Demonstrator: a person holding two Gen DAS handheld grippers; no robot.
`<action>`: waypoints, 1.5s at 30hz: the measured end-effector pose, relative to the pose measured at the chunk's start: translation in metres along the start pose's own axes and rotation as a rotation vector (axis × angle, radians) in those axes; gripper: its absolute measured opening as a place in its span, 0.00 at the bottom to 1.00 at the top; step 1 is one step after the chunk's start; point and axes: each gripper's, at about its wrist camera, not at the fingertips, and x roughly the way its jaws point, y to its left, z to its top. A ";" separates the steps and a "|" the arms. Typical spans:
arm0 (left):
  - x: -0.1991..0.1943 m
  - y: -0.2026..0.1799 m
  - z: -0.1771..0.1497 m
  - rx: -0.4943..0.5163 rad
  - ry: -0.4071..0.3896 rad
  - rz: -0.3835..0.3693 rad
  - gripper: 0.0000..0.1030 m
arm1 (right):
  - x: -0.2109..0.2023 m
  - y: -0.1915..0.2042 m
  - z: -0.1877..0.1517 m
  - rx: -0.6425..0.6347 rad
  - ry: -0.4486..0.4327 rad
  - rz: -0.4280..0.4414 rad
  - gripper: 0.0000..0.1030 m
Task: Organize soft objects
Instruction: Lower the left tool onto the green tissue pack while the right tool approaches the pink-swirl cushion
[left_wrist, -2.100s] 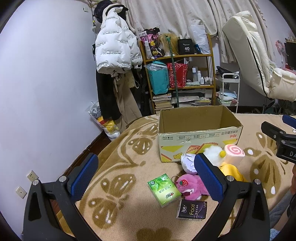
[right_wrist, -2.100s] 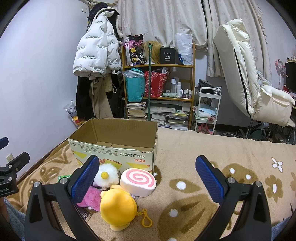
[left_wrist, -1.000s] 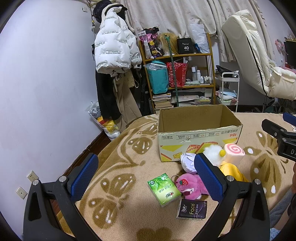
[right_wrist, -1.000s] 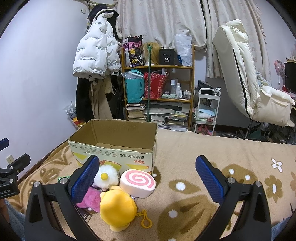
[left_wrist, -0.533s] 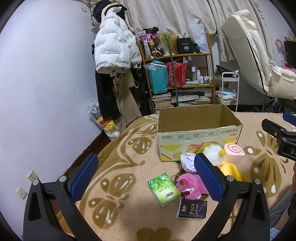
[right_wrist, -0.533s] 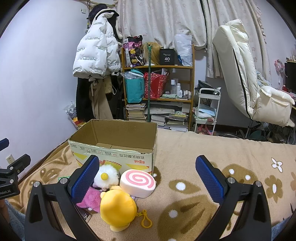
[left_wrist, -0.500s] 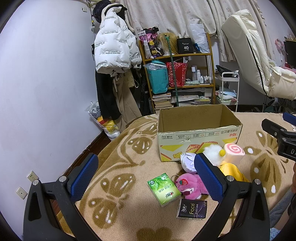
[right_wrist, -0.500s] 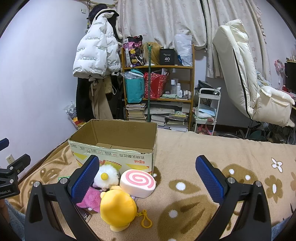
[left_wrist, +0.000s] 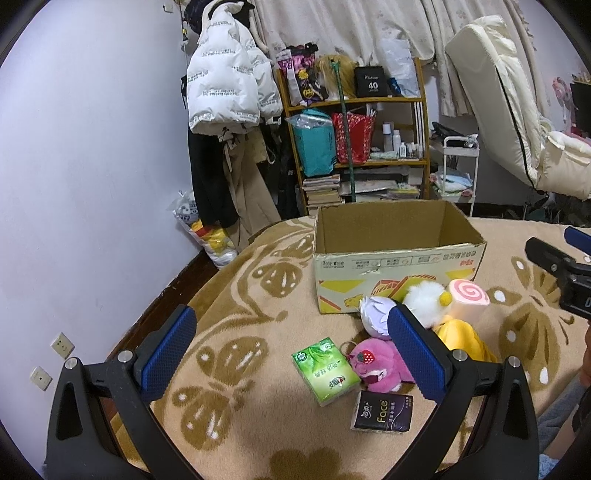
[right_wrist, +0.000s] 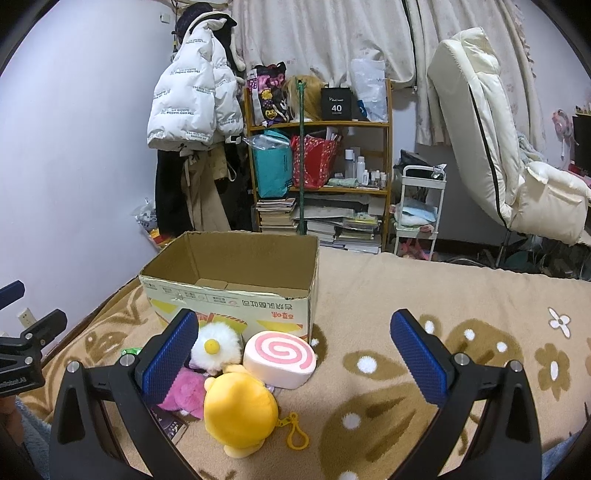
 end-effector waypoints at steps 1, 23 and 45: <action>0.002 -0.001 0.001 0.004 0.012 0.009 0.99 | 0.001 0.000 0.000 0.001 0.004 0.006 1.00; 0.075 0.014 0.009 -0.092 0.280 0.017 0.99 | 0.053 -0.020 0.004 0.032 0.179 0.023 1.00; 0.147 0.000 -0.017 -0.045 0.474 0.034 0.99 | 0.122 -0.013 -0.016 -0.025 0.368 0.007 1.00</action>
